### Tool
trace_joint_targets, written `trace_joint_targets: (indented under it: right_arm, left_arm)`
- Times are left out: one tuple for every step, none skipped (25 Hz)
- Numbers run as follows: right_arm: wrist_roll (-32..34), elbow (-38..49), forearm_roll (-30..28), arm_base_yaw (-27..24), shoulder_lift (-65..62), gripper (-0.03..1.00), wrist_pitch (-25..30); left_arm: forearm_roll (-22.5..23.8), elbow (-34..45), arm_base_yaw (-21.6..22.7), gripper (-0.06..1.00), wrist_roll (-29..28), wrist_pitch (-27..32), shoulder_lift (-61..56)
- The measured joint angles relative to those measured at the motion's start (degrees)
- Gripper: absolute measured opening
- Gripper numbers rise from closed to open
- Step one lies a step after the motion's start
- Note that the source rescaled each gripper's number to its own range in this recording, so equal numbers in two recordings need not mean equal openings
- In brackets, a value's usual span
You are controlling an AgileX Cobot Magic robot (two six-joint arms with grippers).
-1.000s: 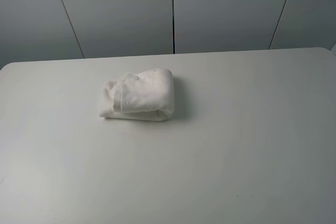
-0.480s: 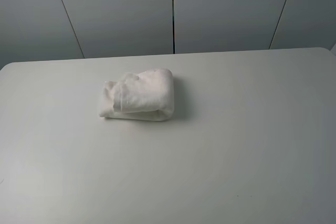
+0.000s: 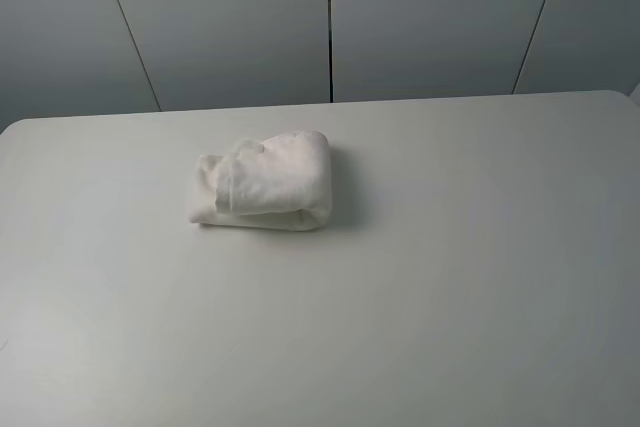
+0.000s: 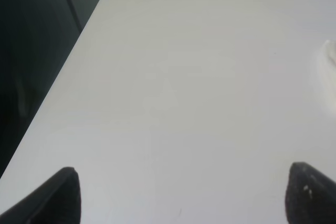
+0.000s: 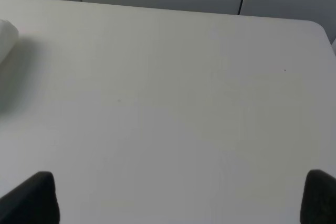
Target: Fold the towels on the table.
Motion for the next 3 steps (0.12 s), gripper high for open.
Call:
trace_joint_targets:
  right_arm:
    - [0.0,0.0,0.0,0.0,0.0,1.0,0.0]
    - [0.0,0.0,0.0,0.0,0.0,1.0,0.0]
    - [0.0,0.0,0.0,0.0,0.0,1.0,0.0]
  left_arm:
    - [0.0,0.0,0.0,1.0,0.0,0.0,0.0]
    - [0.0,0.0,0.0,1.0,0.0,0.0,0.0]
    - [0.0,0.0,0.0,1.0,0.0,0.0,0.0]
